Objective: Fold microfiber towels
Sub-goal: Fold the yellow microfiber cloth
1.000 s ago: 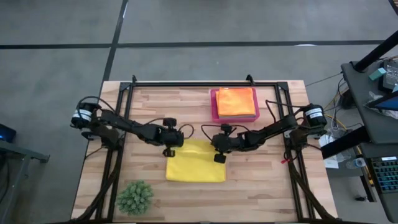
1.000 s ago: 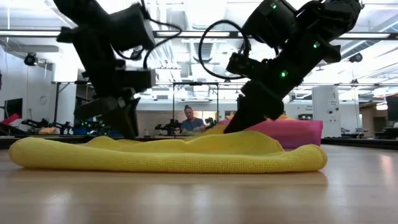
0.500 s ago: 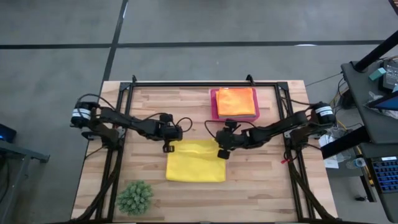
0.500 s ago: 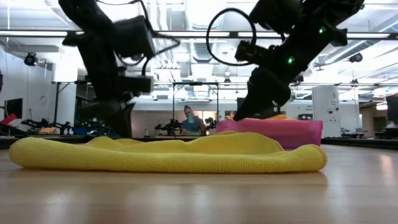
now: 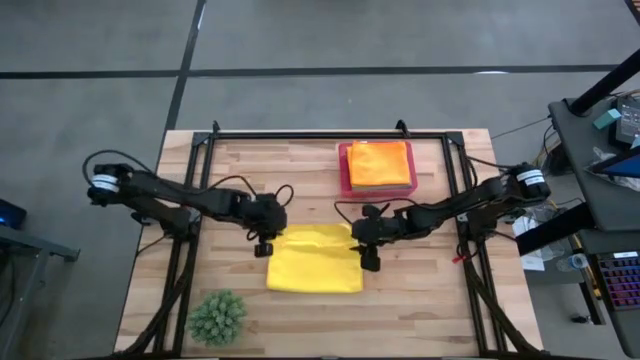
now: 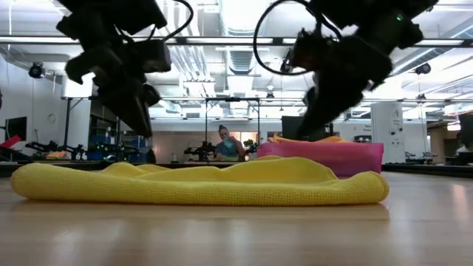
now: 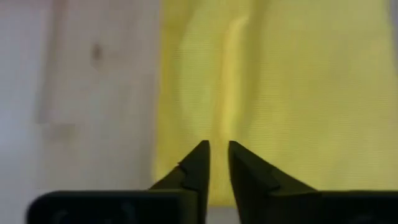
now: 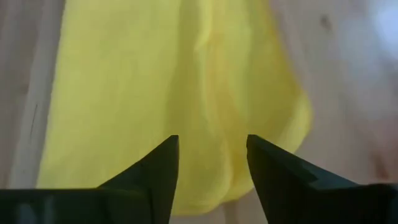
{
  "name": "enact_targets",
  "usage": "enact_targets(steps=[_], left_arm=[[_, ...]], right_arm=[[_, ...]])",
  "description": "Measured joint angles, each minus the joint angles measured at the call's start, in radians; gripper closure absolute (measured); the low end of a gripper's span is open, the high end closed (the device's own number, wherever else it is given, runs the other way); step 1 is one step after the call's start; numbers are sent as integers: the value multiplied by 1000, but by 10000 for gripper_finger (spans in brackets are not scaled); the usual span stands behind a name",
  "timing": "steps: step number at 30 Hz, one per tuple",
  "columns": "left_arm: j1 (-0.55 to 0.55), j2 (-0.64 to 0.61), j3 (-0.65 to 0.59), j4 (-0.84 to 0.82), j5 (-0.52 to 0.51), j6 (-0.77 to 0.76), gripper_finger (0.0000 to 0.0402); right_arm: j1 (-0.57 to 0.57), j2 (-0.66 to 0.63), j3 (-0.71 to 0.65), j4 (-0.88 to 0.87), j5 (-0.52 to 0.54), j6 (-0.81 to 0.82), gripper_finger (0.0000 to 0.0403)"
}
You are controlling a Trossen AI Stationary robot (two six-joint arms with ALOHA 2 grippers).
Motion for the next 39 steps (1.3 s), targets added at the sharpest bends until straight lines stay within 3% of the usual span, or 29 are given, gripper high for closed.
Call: enact_targets(steps=[7,12,17,25,31,39], left_arm=[[-21,65,-46,80,6,-26,274],[-22,117,-46,72,12,-21,255],[-30,147,-45,66,19,-13,284],[-33,145,-46,19,20,-14,394],[-33,95,-46,12,11,-14,396],[-33,16,-46,3,6,-14,400]], right_arm=[[7,61,-17,6,5,39,210],[9,94,-17,18,11,37,233],[8,101,-17,24,11,36,273],[8,96,-17,8,11,40,345],[9,89,-5,-40,10,43,388],[9,50,-2,-58,11,31,394]])
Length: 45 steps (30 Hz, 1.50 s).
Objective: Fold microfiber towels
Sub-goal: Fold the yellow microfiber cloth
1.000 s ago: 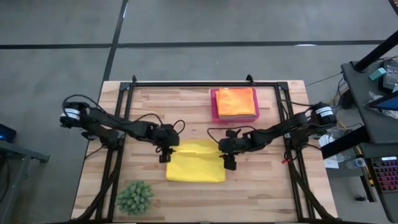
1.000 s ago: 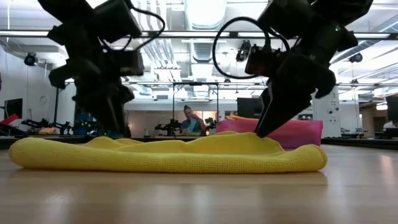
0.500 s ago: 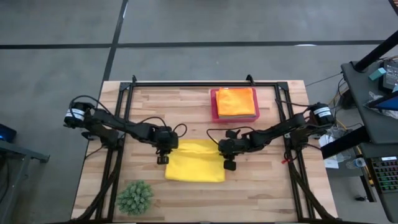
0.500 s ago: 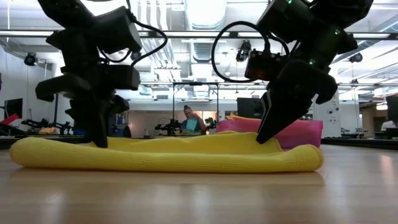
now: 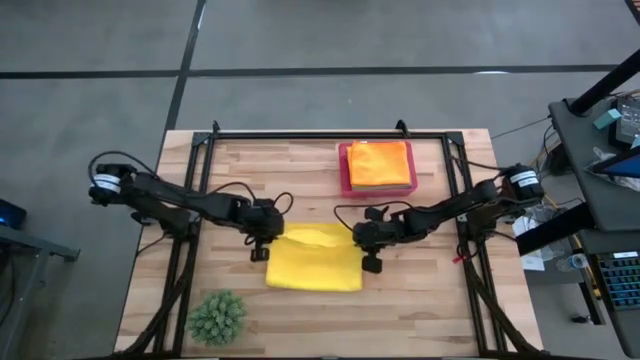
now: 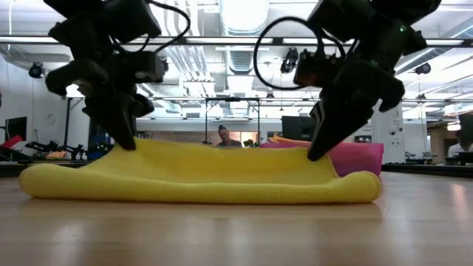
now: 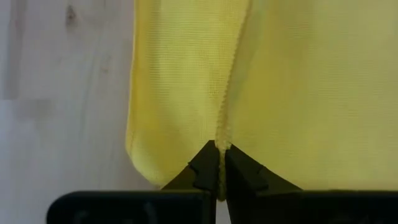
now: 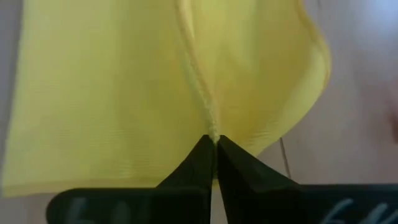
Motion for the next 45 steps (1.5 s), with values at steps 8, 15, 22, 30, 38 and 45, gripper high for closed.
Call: enact_targets(steps=[8,15,22,30,38,45], left_arm=[[7,-70,-2,-70,-169,2,400],[30,-20,-18,-49,-185,20,400],[43,64,-32,31,-215,-3,400],[45,80,-25,8,-204,-6,399],[45,53,44,-123,-182,-6,326],[33,20,106,-153,-179,-27,261]], right_arm=[[-7,-61,5,-13,82,-50,394],[-47,-53,10,-16,170,-70,394],[-64,-38,15,-11,176,-99,394],[-67,-40,16,-5,179,-94,340],[-62,-76,92,-110,201,-68,281],[4,-79,119,-109,113,-55,273]])
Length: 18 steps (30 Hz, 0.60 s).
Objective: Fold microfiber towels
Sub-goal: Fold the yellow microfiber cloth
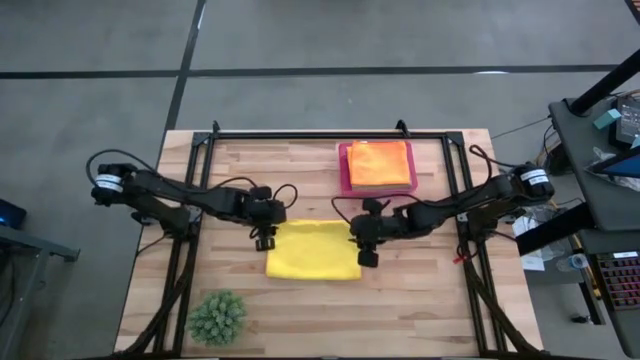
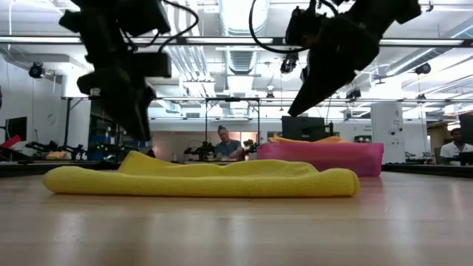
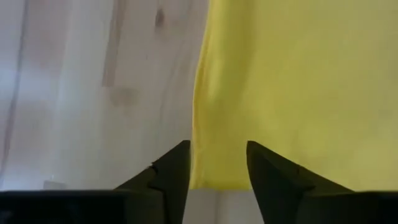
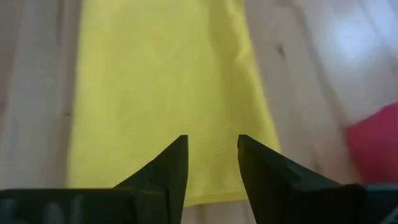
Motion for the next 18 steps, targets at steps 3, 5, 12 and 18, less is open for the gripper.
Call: enact_targets(steps=[3,5,12,18], left_arm=[[-28,-6,27,17,22,-73,253],[-67,-5,27,71,24,-133,252],[-238,83,-7,343,-10,-253,252],[-291,203,-1,353,-61,-360,252]], right_arm=[[32,0,0,-6,0,106,281],[57,0,-2,-21,-3,174,287],[145,2,-30,1,72,321,294],[165,38,-104,235,122,299,294]])
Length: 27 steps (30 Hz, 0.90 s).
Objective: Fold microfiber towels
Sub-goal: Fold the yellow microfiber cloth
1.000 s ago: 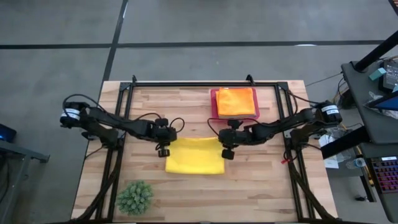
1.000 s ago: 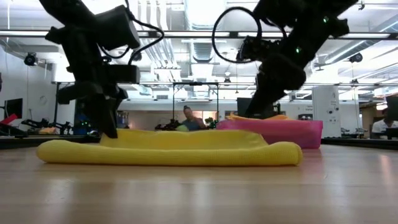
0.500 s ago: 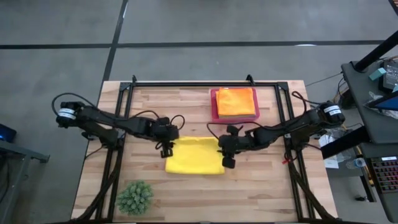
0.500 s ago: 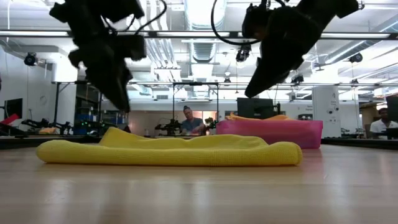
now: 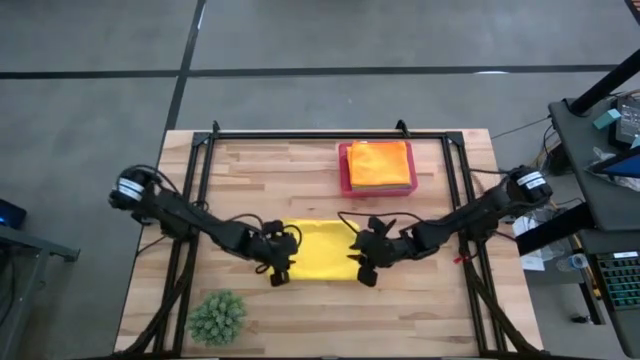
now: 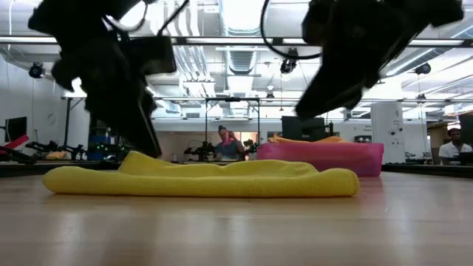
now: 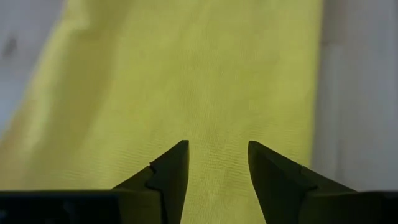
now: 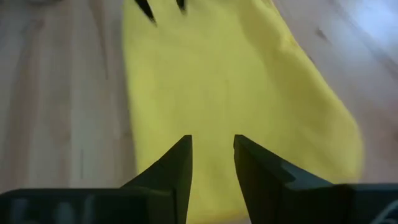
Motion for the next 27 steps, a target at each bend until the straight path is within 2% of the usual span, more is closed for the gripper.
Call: enact_targets(steps=[7,12,18,23,27], left_arm=[[3,145,32,21,-32,-21,252],[17,219,61,111,-59,-11,252],[24,231,107,99,-55,-9,252],[19,169,103,36,-32,11,252],[17,125,94,-31,-29,-10,252]], right_arm=[[-3,126,-27,223,18,-64,294],[-8,213,-12,212,19,-65,294],[-28,220,-10,49,19,-58,294],[-48,169,-8,-99,20,-75,294],[-48,111,-6,-144,17,-81,294]])
